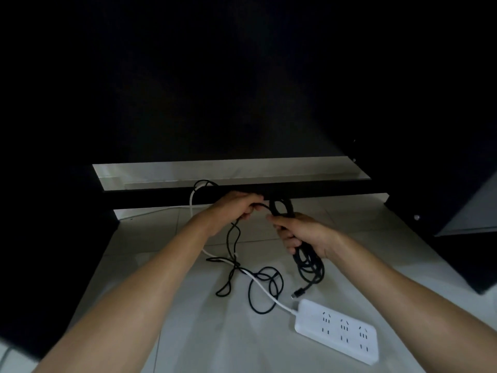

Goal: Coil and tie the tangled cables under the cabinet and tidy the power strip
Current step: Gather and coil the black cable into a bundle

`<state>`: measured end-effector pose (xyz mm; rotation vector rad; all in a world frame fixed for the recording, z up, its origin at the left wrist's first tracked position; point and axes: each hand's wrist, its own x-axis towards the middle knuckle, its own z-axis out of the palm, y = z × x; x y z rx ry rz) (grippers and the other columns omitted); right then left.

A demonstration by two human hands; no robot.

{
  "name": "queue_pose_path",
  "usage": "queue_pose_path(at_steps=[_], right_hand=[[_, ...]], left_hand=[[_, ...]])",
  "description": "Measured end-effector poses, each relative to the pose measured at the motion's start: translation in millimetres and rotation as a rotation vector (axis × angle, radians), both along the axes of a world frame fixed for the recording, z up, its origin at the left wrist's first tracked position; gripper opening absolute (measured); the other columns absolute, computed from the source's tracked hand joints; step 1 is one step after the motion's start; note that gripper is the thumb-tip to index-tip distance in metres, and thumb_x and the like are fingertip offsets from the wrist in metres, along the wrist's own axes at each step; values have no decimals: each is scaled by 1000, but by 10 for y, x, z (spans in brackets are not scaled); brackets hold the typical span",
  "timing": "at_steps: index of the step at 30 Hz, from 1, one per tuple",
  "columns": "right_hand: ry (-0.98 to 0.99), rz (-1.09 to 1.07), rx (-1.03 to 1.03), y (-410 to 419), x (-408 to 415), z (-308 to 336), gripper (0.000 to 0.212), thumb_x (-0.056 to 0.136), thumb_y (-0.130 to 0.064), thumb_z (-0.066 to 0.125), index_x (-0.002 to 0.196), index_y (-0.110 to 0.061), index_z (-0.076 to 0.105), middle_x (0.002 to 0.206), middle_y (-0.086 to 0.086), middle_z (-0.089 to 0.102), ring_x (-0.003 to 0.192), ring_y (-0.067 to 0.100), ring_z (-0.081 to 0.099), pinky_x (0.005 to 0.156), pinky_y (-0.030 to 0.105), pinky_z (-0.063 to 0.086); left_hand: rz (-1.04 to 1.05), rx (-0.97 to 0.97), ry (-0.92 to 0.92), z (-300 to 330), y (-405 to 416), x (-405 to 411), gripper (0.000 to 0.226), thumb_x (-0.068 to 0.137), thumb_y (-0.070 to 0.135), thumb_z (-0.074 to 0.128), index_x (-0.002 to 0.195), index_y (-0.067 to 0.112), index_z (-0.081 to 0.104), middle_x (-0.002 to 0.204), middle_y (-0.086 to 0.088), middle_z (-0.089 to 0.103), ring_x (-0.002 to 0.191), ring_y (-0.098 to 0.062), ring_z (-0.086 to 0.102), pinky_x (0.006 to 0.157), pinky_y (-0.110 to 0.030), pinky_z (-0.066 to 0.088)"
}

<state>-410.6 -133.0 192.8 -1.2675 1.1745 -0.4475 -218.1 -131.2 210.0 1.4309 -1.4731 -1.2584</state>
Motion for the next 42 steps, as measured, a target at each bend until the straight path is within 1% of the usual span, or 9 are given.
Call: queue_pose_path(at_steps=[4,9,19,23,30,33,36,39,42], right_hand=[[-131,-321,41,-155,-126,26,33,93,-35,66,68,-23,47,48,-7,32,38,11,26,45,27,28],[-207,-661,33,-287,-272,8,25,99,-26,56,74,-24,54,48,-6,36,33,10,30,41,24,33],[-388,-467,9,-68,197,86,16,89,-19,57,74,-15,54,59,1,47,47,14,43,53,31,39],[-221,-408,-201,-78,230,-11,22,89,-38,67,90,-16,66,71,0,63,61,15,59,58,30,48],[-58,-456,-294,-146,204,-135,36,89,-51,65,106,-20,69,102,5,74,100,22,69,97,44,53],[-221,-530,-229,-159,224,-58,26,93,-38,65,104,-14,69,94,5,77,93,23,73,93,42,56],[-531,-604,-138,-172,253,53,11,97,-16,62,96,-6,65,77,6,76,76,20,74,81,41,59],[-725,-617,-65,-177,255,160,17,98,-10,58,81,-8,57,57,3,58,52,17,61,59,36,54],[-762,-605,-52,-211,190,184,22,96,-19,63,79,-14,49,52,-2,43,41,12,40,46,27,43]], left_hand=[[169,-55,-22,12,-70,153,34,91,37,54,63,18,57,69,1,58,71,-17,57,91,-35,46],[211,-33,56,-88,-86,283,32,96,26,49,70,13,62,63,1,51,53,-15,50,71,-33,46],[37,5,83,-235,106,-367,28,103,21,36,87,16,57,64,0,43,46,-11,42,49,-24,43],[88,-75,-140,-227,95,-369,32,102,25,37,88,16,65,67,1,51,51,-10,48,46,-21,44],[-70,-264,-486,-250,156,-482,30,101,31,39,106,21,67,70,2,68,46,4,55,53,-21,45],[-56,-238,-379,-293,132,-529,28,103,34,35,118,28,58,67,2,66,39,3,53,48,-19,42],[117,1,-1,-346,90,-490,41,94,50,51,122,21,55,70,-1,63,48,-6,56,51,-21,50],[94,105,-51,-379,61,-335,65,79,73,54,105,16,65,75,2,61,62,-10,57,56,-21,48],[3,177,-52,-457,110,-200,59,81,71,52,90,15,67,57,5,46,60,-14,47,62,-24,40]])
